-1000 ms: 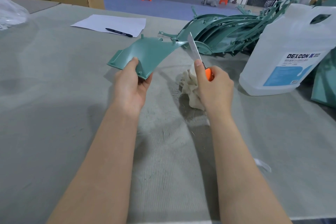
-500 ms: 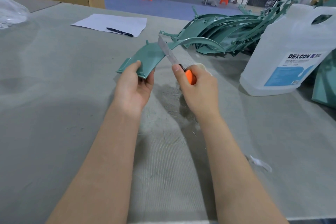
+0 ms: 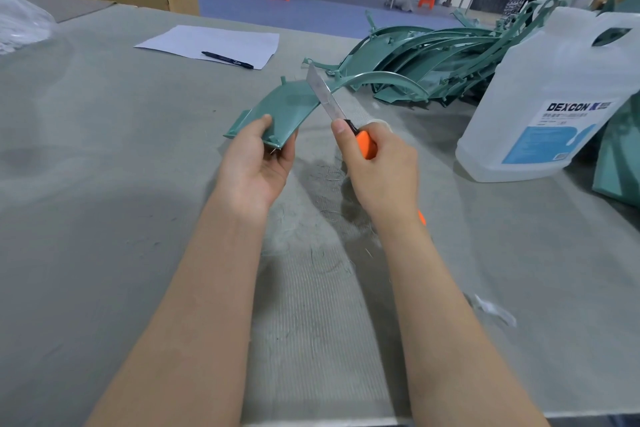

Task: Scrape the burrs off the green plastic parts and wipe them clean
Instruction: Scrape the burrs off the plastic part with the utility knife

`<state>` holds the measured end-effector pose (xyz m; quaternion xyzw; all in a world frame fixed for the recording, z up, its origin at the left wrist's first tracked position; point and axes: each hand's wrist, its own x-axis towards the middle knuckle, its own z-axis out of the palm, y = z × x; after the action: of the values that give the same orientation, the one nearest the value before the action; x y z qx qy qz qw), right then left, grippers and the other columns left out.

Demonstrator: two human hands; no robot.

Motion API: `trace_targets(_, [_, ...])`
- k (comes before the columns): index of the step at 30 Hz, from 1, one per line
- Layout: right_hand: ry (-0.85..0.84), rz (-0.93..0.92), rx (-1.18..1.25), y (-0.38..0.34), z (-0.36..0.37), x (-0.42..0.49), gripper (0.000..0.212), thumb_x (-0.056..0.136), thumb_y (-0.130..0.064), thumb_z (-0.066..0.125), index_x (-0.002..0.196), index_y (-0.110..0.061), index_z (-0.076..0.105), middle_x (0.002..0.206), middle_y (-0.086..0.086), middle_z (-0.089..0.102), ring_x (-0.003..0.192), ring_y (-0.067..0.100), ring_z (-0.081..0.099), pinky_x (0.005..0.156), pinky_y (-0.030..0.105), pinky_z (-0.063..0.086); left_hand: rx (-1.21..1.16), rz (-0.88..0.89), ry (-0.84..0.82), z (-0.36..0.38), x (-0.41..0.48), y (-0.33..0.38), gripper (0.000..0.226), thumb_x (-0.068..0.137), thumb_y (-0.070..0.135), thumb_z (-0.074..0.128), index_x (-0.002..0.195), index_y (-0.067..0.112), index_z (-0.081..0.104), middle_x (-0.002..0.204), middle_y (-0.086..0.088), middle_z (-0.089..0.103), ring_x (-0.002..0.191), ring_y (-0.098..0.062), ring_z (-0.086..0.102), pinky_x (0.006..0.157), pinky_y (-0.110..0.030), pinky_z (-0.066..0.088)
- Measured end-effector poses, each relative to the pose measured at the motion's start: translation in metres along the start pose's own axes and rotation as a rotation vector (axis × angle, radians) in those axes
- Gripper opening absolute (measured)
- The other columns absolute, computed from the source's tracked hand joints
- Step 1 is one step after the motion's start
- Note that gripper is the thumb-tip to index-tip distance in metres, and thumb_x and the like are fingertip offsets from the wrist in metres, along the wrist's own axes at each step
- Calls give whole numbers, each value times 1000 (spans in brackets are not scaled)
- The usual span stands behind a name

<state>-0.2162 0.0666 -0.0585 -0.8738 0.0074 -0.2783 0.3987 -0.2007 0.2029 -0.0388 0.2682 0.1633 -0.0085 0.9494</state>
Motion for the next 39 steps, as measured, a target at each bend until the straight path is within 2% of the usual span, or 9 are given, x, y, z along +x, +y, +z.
trace_targets(4, [5, 13, -19, 0, 1, 0, 48, 90, -64, 48, 62, -26, 40, 67, 1, 61, 76, 28, 57, 71, 43, 49, 12, -2, -2, 0, -1, 0, 11, 97, 7, 51, 88, 4, 57, 81, -12, 63, 70, -20, 62, 41, -16, 48])
trace_targets(15, [60, 13, -68, -2, 3, -2, 50, 90, -65, 46, 63, -24, 38, 68, 1, 58, 75, 27, 54, 64, 38, 44, 8, -21, -21, 0, -1, 0, 10, 97, 6, 50, 91, 3, 57, 85, -13, 64, 70, -20, 62, 42, -17, 49])
trace_targets(19, [104, 98, -48, 6, -3, 6, 49, 92, -62, 45, 64, -23, 41, 59, -6, 45, 64, 21, 47, 57, 36, 37, 17, -31, -4, -1, -2, 1, 12, 96, 6, 51, 86, 5, 58, 78, -11, 65, 59, -18, 64, 41, -16, 48])
trace_targets(22, [124, 140, -86, 14, -9, 11, 51, 93, -60, 45, 61, -23, 36, 54, -7, 37, 58, 18, 39, 54, 32, 27, 57, -23, 16, 0, -2, 1, 13, 96, 6, 52, 84, 6, 57, 77, -10, 64, 66, -19, 63, 41, -16, 48])
trace_targets(25, [127, 201, -77, 18, -17, 15, 51, 94, -61, 44, 63, -21, 36, 58, -7, 38, 61, 19, 40, 57, 32, 29, 44, -19, 14, 0, -2, 0, 14, 96, 7, 52, 84, 6, 58, 62, -8, 67, 61, -17, 64, 40, -15, 47])
trace_targets(27, [115, 208, -18, 18, -25, 18, 47, 93, -62, 44, 71, -20, 42, 63, -8, 41, 61, 14, 41, 59, 31, 32, 21, -8, 12, -2, -2, 3, 13, 96, 7, 52, 85, 6, 58, 58, -8, 67, 54, -16, 65, 41, -15, 47])
trace_targets(31, [-77, 187, 319, 8, -36, 15, 30, 96, -45, 52, 109, -20, 42, 76, -8, 48, 61, 7, 48, 66, 24, 42, -9, -20, 22, -4, 0, 2, 12, 95, 7, 52, 85, 7, 57, 79, -12, 66, 52, -16, 65, 41, -15, 47])
trace_targets(34, [-206, 158, 507, -4, -35, 9, 16, 101, -30, 49, 105, -16, 42, 78, 5, 52, 51, 11, 48, 51, 22, 44, -22, -31, 21, -6, 2, 3, 8, 95, 6, 52, 89, 9, 56, 90, -14, 66, 53, -17, 66, 42, -15, 48])
trace_targets(39, [-185, 173, 527, -6, -35, 9, 21, 106, -22, 35, 104, -6, 48, 80, 11, 62, 58, 17, 57, 53, 25, 49, -16, -65, -5, -8, 3, 3, 9, 95, 7, 51, 88, 7, 57, 94, -13, 65, 49, -16, 65, 42, -14, 48])
